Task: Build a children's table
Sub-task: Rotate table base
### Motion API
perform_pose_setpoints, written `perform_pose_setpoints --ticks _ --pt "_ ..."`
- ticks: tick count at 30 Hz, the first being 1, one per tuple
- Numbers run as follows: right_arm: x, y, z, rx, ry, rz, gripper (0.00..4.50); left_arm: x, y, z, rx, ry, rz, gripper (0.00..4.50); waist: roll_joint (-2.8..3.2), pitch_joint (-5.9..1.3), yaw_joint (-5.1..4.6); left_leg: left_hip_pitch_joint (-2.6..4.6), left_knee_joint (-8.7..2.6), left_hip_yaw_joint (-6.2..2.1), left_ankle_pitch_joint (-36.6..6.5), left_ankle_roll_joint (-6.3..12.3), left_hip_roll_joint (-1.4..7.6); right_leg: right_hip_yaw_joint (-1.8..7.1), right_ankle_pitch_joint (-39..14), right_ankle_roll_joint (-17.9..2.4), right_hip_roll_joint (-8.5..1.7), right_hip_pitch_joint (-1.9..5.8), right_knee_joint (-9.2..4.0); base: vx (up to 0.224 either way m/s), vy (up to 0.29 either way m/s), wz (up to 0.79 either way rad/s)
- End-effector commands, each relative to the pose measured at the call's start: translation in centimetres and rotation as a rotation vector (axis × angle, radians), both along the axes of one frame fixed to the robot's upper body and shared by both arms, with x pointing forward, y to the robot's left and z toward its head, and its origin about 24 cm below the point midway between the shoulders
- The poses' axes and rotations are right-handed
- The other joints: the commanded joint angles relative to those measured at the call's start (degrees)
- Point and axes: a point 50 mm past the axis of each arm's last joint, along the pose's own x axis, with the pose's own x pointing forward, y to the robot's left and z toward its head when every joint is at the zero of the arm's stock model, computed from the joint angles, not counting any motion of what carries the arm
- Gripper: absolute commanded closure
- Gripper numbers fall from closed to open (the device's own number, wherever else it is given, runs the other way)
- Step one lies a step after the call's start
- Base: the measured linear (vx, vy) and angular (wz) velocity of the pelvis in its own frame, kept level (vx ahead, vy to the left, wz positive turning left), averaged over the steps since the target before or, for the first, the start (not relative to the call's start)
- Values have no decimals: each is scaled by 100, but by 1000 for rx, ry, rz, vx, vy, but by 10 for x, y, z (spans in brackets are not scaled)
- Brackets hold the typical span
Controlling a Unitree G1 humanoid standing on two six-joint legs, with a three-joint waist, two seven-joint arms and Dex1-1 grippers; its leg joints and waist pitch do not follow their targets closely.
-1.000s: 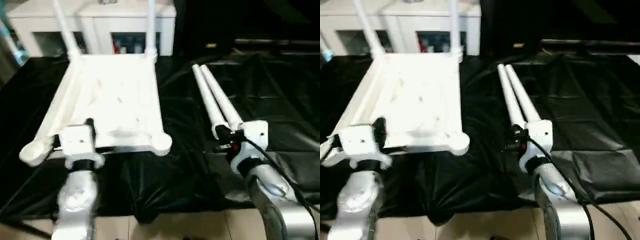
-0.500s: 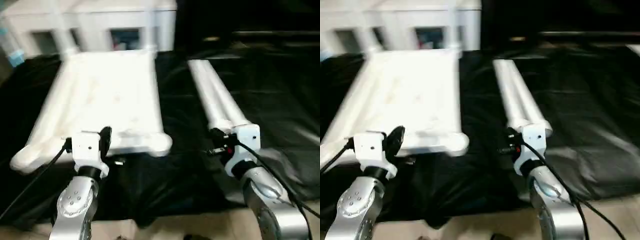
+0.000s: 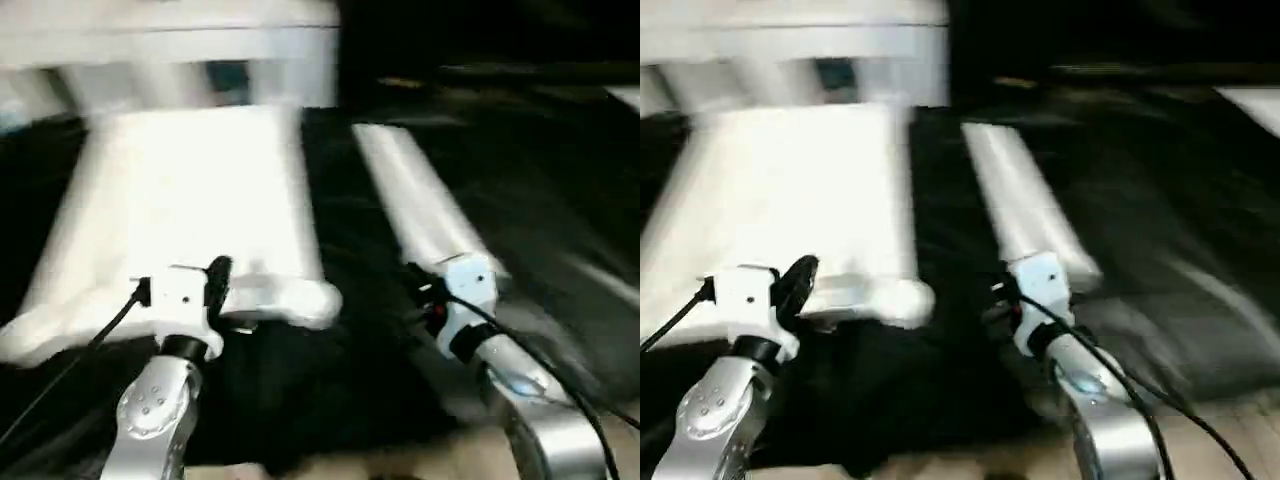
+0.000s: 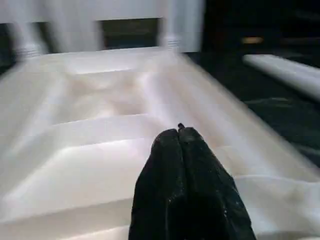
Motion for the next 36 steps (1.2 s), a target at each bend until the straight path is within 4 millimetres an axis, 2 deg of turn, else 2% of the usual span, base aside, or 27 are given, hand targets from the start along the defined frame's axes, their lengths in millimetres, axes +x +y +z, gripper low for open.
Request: perform_pose_setpoints --ticks 1,2,3,4,5,6,7,8,9,10,11,12,13,14,15,16,17,18,19,20,21,23,24,25,29,34,36 --pt "2 -1 4 20 -22 -1 446 -2 3 4 5 -8 16 450 122 -212 -106 656 -549 -86 -1544 1314 414 244 -1655 -1437 181 -254 -9 216 -44 64" --pt "2 -1 4 20 -22 -1 446 -2 3 4 5 -8 16 450 79 -198 -128 725 -620 -137 -1557 1429 542 373 -858 -1419 167 -344 246 226 -45 30" --pt "3 -3 4 44 -14 -26 446 -2 2 4 4 -8 15 450 -18 -186 -75 619 -530 -2 -1080 1816 327 508 -250 -1403 63 -253 202 226 -45 30" --pt "4 -4 4 47 -14 -33 446 -2 2 4 3 -8 15 450 -98 -211 -30 387 -401 189 -691 1956 82 654 70 -1448 -15 -3 84 177 13 10" --pt "4 -5 4 50 -13 -39 446 -2 2 4 3 -7 14 450 -201 -372 153 -242 -25 379 169 2138 -408 1003 706 -1287 -56 725 9 213 46 10" --pt "5 -6 4 51 -15 -46 446 -2 2 4 2 -7 14 450 -112 -458 271 -315 37 365 481 2136 -403 1098 929 -1357 -114 846 -5 213 46 10" --pt "5 -8 5 51 -17 -57 446 -2 1 3 0 -5 12 450 -55 -484 239 -284 20 302 1348 2028 -358 950 1539 -1461 179 754 174 206 43 17" --pt "6 -9 5 48 -21 -61 446 -2 1 3 -1 -2 10 450 104 -513 90 595 -40 -79 2539 2356 -70 614 1384 -1099 540 7 564 210 -73 13" --pt "6 -10 5 47 -23 -65 446 -2 1 3 -1 0 9 450 111 -571 -250 1366 -117 -748 3438 3314 584 591 -535 -282 248 -902 952 210 -73 13" --pt "7 -11 6 51 -27 -80 446 -2 0 2 -6 2 7 450 88 -553 -212 1409 -144 -917 3945 3621 749 664 -933 112 96 -1030 1052 234 -193 -21" --pt "8 -12 7 57 -31 -100 446 -2 0 2 -9 7 7 450 -32 -362 -118 911 -177 -722 3845 3450 492 910 -284 290 -133 -981 953 127 -227 -50" --pt "9 -14 9 62 -33 -117 446 -2 0 2 -11 10 7 450 -196 -401 -33 681 43 -488 3327 2862 -26 1034 488 95 -171 -708 544 127 -227 -50" --pt "10 -15 11 70 -37 -134 446 -2 0 2 -10 9 7 450 -520 -571 159 -227 565 -8 1532 2002 -891 1619 2459 154 -183 478 520 84 -168 -14" --pt "11 -16 12 72 -38 -139 446 -2 0 2 -9 9 7 450 -467 -488 333 -453 626 89 775 1059 -730 1709 6465 -18 -345 530 632 86 -60 30" --pt "13 -17 14 62 -15 -158 446 -2 1 2 -2 11 4 450 -479 -457 315 -318 360 174 1252 385 -716 1306 8551 244 1 253 792 86 -60 30" --pt "15 -18 14 36 1 -171 446 -2 1 2 -1 13 3 450 -301 -419 303 -278 48 179 1810 271 -649 1057 7887 542 152 109 745 -60 11 7" --pt "16 -19 15 28 6 -175 446 -2 1 2 -1 13 3 450 -181 -426 316 -241 -22 145 1761 276 -503 1056 7057 588 107 69 644 -192 28 -21" --pt "17 -19 15 22 16 -170 446 -1 1 1 5 18 3 450 -211 -338 267 -220 -108 98 1460 378 -338 1000 6052 694 66 -6 539 -192 28 -21" --pt "18 -17 18 49 28 -128 446 -1 2 1 9 20 -3 450 -12 -354 343 -128 -177 -16 268 210 10 988 3261 662 -38 47 373 -133 -21 -16" --pt "18 -17 18 54 29 -120 446 -1 2 1 8 19 -5 450 3 -361 348 -64 -202 -65 -109 228 162 1044 2578 465 -100 36 325 -56 -37 8" --pt "19 -16 19 58 28 -114 446 -1 2 1 2 24 -10 450 2 -304 326 14 -326 -103 -558 263 384 1039 1548 -157 -159 -16 262 -56 -37 8" --pt "22 -16 23 85 27 -121 412 -2 2 -1 -11 37 -22 450 -44 -192 305 -18 -437 29 -1233 169 370 1060 26 -944 -167 -19 150 -72 37 15" --pt "24 -16 24 95 29 -121 412 -2 2 -1 -14 39 -29 450 -58 -150 321 -1 -455 116 -1571 116 301 1082 -1065 -1153 -193 -33 50 -79 54 8" --pt "26 -16 26 94 30 -123 406 -2 1 -1 -15 43 -41 450 -56 -141 322 -4 -459 158 -1627 69 275 1114 -1760 -1169 -216 -55 -14 -77 51 0" --pt "36 -17 32 57 62 -154 369 -1 1 0 14 41 -97 450 -49 -153 296 -50 -490 171 -1488 -26 261 1117 -2015 -1035 -208 -104 -37 -52 29 -3" --pt "57 -25 36 -67 149 -247 331 5 -2 9 39 69 -311 450 -94 -230 333 -41 -460 211 -1143 -63 216 1128 -1488 -1159 -225 -126 24 0 0 0" --pt "63 -26 39 -83 158 -265 319 -1 -10 13 2 107 -482 417 -92 -300 369 -59 -423 241 -601 -33 228 1110 -853 -1253 -221 -114 97 0 0 0"
